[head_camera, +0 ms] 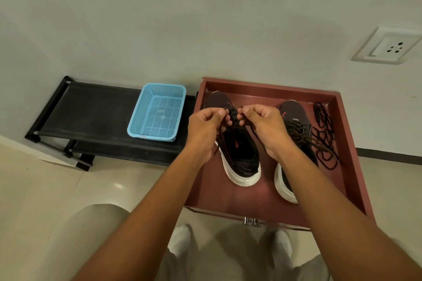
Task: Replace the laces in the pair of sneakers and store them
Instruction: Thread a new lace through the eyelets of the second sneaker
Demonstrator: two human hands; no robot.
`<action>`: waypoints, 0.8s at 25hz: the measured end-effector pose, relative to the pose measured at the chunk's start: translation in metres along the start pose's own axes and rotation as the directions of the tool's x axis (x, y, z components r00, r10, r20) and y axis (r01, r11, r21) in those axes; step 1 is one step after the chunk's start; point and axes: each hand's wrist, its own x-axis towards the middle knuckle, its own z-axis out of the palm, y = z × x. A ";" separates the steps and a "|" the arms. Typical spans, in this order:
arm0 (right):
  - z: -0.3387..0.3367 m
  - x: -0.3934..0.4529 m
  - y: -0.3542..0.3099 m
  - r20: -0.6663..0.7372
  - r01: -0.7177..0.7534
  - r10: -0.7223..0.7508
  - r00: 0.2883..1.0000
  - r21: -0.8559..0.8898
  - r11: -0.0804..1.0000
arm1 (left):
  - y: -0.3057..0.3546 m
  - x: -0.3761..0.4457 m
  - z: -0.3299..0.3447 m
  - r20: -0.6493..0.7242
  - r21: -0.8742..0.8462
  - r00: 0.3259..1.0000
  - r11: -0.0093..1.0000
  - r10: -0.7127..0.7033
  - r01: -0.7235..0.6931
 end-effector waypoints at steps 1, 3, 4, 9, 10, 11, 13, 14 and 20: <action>0.000 0.000 0.000 0.022 -0.007 0.007 1.000 0.000 1.000 | -0.002 0.001 0.002 -0.005 -0.011 1.000 1.000 0.004 -0.004; 0.001 -0.001 0.001 0.048 0.015 -0.015 0.999 -0.008 1.000 | -0.004 0.002 0.005 -0.038 -0.024 0.999 1.000 0.018 -0.019; 0.002 -0.002 0.003 0.043 0.027 -0.027 0.999 -0.012 1.000 | -0.006 0.002 0.007 -0.059 -0.030 0.998 0.999 0.027 -0.029; 0.003 -0.004 0.006 0.024 0.013 -0.012 1.000 -0.064 0.998 | -0.008 0.001 0.012 -0.122 0.013 0.992 0.999 0.034 -0.032; 0.002 -0.003 0.005 0.016 0.010 -0.009 1.000 -0.064 0.998 | -0.007 0.001 0.012 -0.135 0.014 0.990 0.999 0.033 -0.031; 0.002 -0.002 0.004 0.004 -0.001 0.001 1.000 -0.056 0.998 | -0.005 0.001 0.011 -0.139 0.017 0.990 0.999 0.032 -0.030; 0.001 -0.002 0.003 -0.022 -0.035 0.035 0.999 -0.025 0.999 | -0.003 0.003 0.009 -0.088 0.036 0.996 0.999 0.033 -0.030; 0.000 -0.003 0.003 -0.026 -0.053 0.053 0.998 0.001 0.999 | -0.003 0.003 0.008 -0.054 0.057 0.998 0.998 0.032 -0.029; 0.002 -0.004 0.002 -0.033 -0.143 0.146 0.989 0.092 0.985 | -0.004 0.005 0.008 0.017 0.162 1.000 0.987 0.016 -0.018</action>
